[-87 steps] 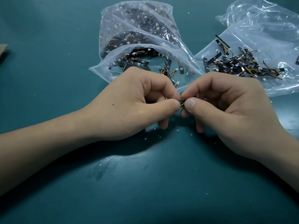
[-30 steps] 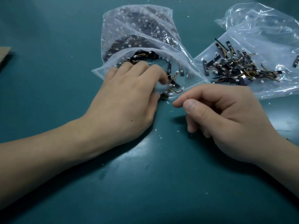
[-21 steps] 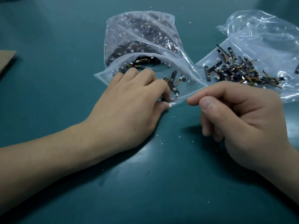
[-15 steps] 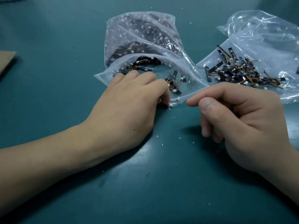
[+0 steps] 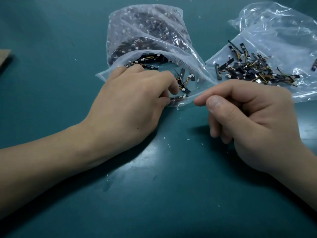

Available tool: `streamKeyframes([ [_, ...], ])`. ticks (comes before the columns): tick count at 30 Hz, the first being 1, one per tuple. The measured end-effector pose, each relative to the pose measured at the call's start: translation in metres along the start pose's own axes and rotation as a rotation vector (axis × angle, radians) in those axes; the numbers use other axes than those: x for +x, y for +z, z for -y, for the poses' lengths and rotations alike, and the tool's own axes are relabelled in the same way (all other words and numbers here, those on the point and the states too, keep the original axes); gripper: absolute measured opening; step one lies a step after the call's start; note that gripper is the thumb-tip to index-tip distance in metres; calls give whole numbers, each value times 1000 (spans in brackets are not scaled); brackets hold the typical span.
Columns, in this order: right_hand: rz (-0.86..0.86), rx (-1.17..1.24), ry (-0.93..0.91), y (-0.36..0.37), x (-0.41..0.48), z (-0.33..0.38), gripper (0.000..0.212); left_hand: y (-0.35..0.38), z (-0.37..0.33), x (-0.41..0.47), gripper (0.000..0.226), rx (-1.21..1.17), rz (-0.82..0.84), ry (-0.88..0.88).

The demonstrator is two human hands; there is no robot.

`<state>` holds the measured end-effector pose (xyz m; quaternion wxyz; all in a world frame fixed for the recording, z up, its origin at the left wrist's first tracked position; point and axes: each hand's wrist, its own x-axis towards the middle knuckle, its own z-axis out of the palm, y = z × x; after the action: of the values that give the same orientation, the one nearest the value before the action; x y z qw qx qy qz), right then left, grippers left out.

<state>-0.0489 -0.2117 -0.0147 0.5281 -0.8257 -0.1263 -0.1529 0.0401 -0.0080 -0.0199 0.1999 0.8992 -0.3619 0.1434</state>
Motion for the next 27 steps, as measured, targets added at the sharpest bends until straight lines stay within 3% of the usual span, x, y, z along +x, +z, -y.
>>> streamKeyframes([
  [4, -34, -3, 60, -1, 2, -5, 14, 3, 2, 0, 27, -97, -62, 3],
  [9, 35, -4, 156, 1, 5, -10, 31, 4, -2, -1, 39, -271, -153, 96],
  [13, 64, -109, 120, 3, 6, -8, 4, 2, -4, -3, 24, -262, -151, 227],
  [19, 85, -30, 145, 3, 5, -3, 8, 0, -3, -5, 14, -270, -122, 232],
  [27, 48, -117, 114, 4, 6, -3, 11, -1, -5, -7, 6, -252, -93, 197],
])
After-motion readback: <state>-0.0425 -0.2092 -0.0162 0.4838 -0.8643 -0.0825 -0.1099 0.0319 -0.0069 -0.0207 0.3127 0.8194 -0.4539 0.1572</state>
